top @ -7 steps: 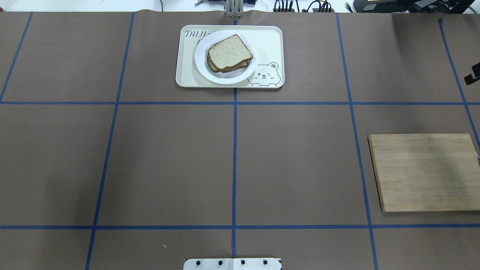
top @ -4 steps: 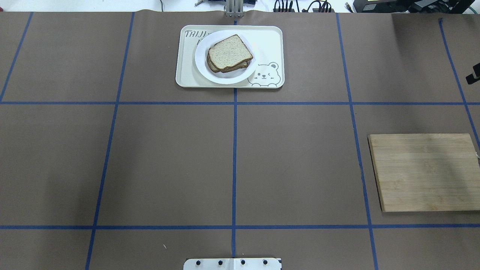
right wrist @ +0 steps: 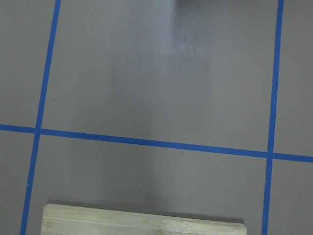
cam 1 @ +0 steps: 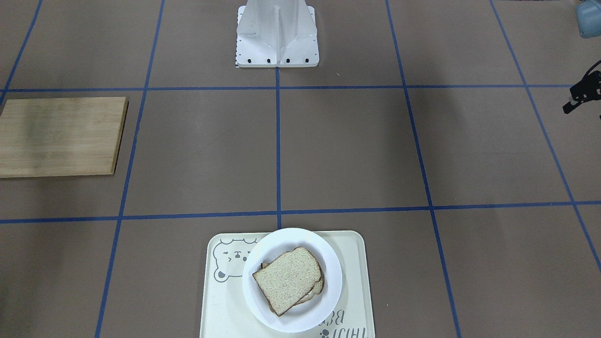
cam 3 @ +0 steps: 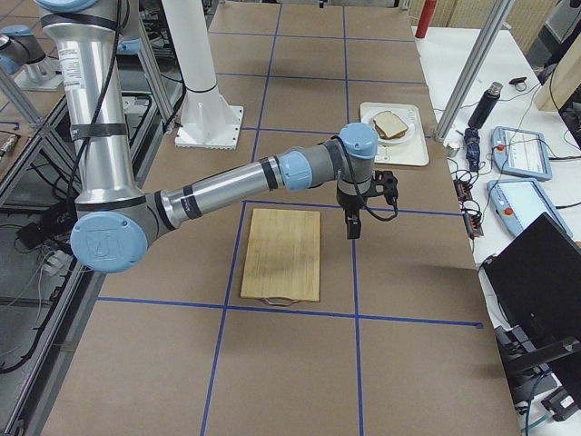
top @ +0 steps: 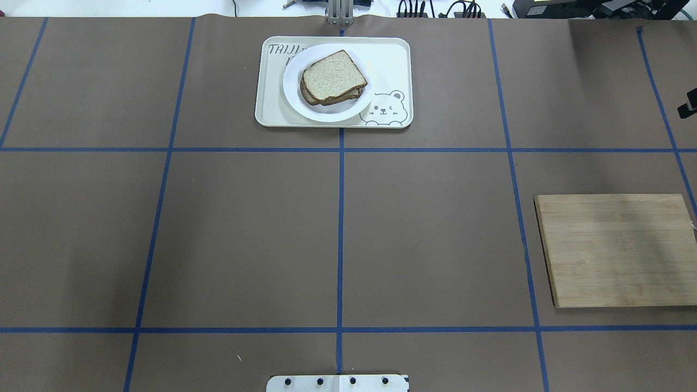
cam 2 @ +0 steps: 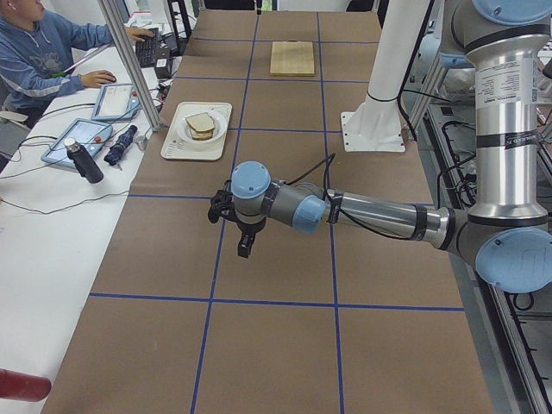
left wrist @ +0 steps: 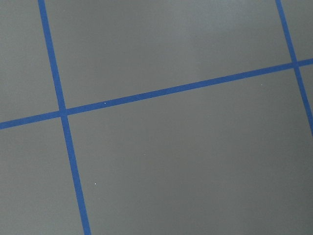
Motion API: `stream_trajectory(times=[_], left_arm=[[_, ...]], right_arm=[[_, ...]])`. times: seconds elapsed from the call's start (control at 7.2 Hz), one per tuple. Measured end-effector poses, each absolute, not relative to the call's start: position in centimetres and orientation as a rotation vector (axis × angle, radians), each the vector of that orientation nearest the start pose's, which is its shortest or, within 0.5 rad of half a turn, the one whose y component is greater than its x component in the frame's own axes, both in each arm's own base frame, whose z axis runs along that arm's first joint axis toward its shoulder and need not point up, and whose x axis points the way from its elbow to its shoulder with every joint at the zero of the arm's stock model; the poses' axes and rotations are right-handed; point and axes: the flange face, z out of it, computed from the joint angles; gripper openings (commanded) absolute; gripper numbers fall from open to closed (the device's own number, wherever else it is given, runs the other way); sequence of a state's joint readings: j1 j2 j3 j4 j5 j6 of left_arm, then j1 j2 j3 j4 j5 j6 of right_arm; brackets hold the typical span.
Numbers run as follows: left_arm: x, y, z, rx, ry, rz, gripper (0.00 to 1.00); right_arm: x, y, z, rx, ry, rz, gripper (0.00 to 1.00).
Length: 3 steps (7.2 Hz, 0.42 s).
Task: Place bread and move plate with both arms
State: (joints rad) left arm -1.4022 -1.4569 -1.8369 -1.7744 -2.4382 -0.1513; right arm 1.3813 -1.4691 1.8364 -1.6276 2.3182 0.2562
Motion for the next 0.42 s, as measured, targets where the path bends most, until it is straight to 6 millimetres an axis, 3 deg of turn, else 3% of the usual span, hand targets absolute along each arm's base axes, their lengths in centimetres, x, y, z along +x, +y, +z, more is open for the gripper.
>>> stream_trajectory(times=[0.42], left_arm=[[2.07,-45.88,54.86,0.193,0.909,0.174,0.99]], right_arm=[[-3.95,-53.03,48.31,0.122,-0.789,-0.061,1.00]])
